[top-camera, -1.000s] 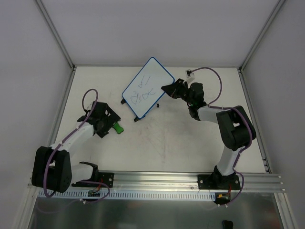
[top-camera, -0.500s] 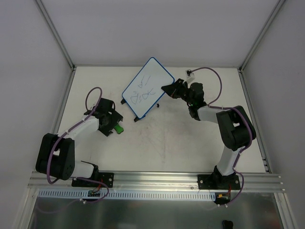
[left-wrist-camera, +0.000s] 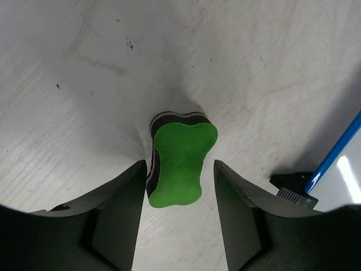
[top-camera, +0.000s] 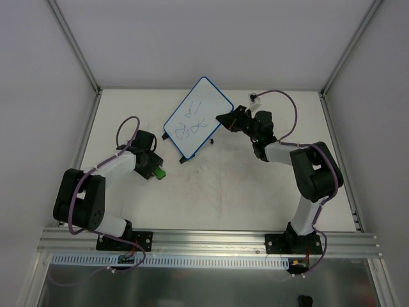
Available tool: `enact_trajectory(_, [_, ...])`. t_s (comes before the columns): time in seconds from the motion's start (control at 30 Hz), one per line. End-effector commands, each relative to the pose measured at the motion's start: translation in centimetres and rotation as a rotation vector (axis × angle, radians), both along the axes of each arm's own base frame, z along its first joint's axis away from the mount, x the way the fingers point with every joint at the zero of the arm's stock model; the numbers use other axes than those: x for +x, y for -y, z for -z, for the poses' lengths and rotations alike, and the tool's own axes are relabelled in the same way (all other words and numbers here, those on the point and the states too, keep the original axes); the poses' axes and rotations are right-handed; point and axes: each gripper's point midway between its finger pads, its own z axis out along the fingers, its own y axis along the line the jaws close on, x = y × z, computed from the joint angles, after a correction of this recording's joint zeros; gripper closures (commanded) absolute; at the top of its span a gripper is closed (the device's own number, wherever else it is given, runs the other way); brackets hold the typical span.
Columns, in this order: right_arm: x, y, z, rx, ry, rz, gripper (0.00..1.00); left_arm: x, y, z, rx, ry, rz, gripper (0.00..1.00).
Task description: Erase the whiteboard
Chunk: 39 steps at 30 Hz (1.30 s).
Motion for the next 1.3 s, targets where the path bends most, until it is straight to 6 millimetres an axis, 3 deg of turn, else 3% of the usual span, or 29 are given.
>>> enact_trajectory(0.0, [-0.1,-0.3,-4.2,0.008,0.154,-0.015,1.0,0.7,0.2,-0.7,0.011,0.01,-0.001,0.5])
enact_trajectory(0.2, [-0.1,-0.4,-4.2,0.013,0.155,-0.02,1.0,0.7,0.5,-0.1,0.004,-0.013,0.009,0.59])
enact_trajectory(0.47, [-0.1,-0.2,-4.3,0.013,0.156,-0.015,1.0,0.4,0.7,0.3,-0.003,-0.031,0.015,0.59])
enact_trajectory(0.6, [-0.2,0.0,-4.4,0.014,0.159,-0.012,1.0,0.4,0.6,0.1,-0.002,-0.024,0.024,0.88])
enact_trajectory(0.7, [-0.3,0.2,-4.3,0.016,0.154,-0.007,1.0,0.4,0.3,-0.4,0.015,-0.003,0.031,0.9])
enact_trajectory(0.73, [-0.4,0.1,-4.4,0.017,0.156,-0.012,1.0,0.4,0.1,-0.5,0.022,0.004,0.033,0.96])
enact_trajectory(0.97, [-0.9,0.3,-4.2,0.016,0.159,-0.013,1.0,1.7,-0.1,-4.5,0.063,0.141,0.159,1.0])
enact_trajectory(1.27, [-0.9,0.2,-3.8,0.013,0.154,-0.016,1.0,4.9,-0.3,-10.9,0.154,0.392,0.308,1.0])
